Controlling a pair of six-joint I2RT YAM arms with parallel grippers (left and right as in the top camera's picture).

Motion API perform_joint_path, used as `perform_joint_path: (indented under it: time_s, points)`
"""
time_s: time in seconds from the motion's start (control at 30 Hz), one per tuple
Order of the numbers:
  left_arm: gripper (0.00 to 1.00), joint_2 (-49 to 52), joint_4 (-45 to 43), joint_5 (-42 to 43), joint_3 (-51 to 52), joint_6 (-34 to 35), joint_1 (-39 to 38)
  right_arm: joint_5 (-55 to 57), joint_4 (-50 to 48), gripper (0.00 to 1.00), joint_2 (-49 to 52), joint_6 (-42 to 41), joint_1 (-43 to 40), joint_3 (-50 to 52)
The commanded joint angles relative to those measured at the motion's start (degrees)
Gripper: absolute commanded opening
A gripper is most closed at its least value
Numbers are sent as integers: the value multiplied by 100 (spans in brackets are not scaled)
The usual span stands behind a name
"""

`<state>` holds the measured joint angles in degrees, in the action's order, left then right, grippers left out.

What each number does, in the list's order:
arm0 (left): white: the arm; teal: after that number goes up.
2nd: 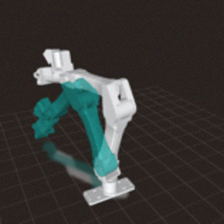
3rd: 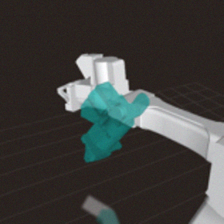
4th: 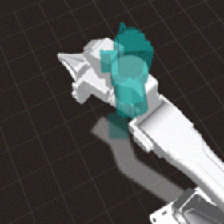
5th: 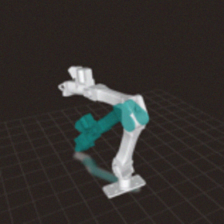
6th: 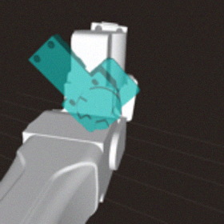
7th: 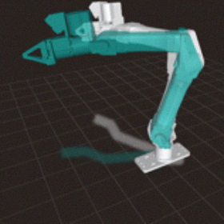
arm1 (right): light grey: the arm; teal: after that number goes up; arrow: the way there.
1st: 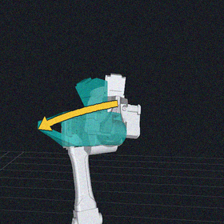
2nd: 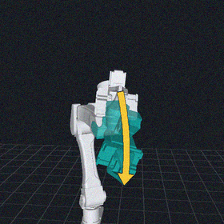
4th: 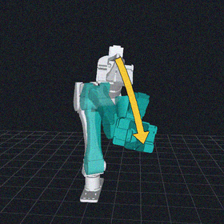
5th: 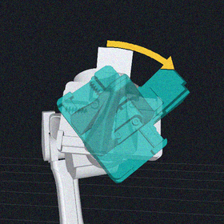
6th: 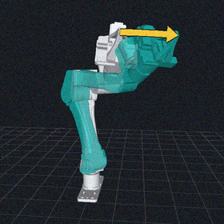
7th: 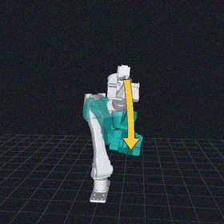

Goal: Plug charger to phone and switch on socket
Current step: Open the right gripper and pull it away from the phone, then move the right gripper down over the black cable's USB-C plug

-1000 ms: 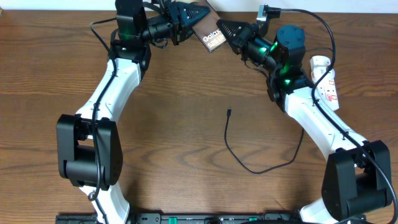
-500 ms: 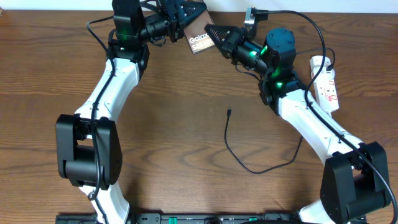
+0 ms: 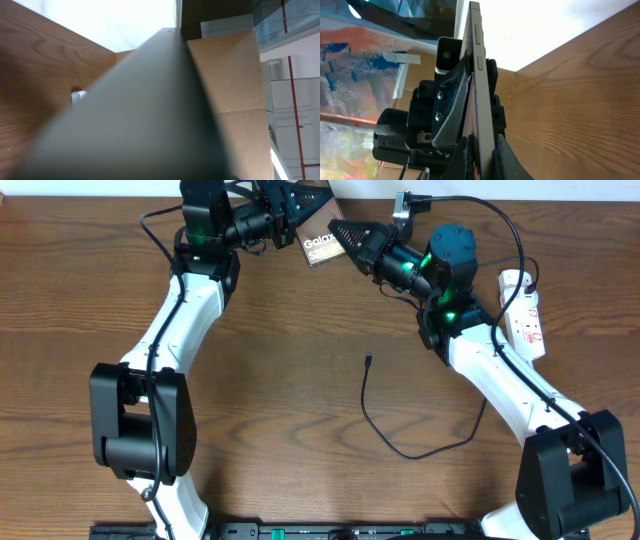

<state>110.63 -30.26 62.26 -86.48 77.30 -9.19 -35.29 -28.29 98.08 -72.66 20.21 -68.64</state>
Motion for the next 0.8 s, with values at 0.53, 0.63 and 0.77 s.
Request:
perform_joint_path:
  time_s: [0.53, 0.63, 0.77]
  points:
    - [7, -164, 811, 516, -96, -942, 225, -538, 1226, 43, 205, 1792, -710, 87]
    - [7, -164, 1019, 343, -96, -940, 321, -538, 1556, 46, 205, 2092, -807, 87]
    - [7, -166, 1722, -7, -96, -935, 459, -385, 2428, 52, 205, 2627, -839, 87]
